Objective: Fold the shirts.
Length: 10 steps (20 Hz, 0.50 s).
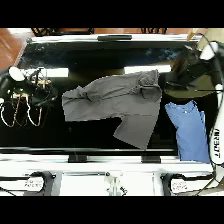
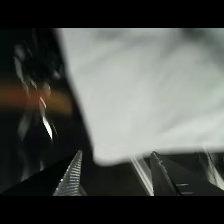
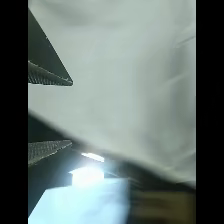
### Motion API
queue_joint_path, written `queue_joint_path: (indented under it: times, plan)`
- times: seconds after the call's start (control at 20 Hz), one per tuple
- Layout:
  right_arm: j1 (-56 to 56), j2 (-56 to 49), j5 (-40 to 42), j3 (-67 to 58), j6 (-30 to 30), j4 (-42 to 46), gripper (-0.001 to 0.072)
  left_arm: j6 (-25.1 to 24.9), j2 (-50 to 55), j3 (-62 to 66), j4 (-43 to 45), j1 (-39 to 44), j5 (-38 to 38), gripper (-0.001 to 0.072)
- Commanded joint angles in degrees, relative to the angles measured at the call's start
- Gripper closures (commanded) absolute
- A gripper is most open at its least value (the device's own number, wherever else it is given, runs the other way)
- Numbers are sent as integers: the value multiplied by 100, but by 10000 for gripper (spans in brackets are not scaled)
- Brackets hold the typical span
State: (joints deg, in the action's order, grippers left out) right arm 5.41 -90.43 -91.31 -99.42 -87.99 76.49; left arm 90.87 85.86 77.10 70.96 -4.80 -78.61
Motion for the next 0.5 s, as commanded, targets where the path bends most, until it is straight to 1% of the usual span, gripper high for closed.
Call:
queue_joint_path:
  times: [0.0,0.1,0.15,0.2,0.35,0.45]
  plan:
    - [750,186,-1117,529,267,-723,260,-579,-245,-1307,-616,-592,114,208]
    - [822,269,-909,935,247,-723,260,-769,-234,-1794,-933,-612,734,206]
    - [815,275,-833,1084,221,-723,255,-780,-216,-1937,-1093,-595,990,205]
    - [791,275,-726,1239,205,-739,251,-802,-170,-2009,-1147,-553,1152,205]
    - [752,275,-323,1628,162,-713,251,-931,0,-2020,-1193,-328,1318,206]
    - [752,275,-101,1882,144,-697,251,-909,44,-2020,-1215,-138,1641,211]
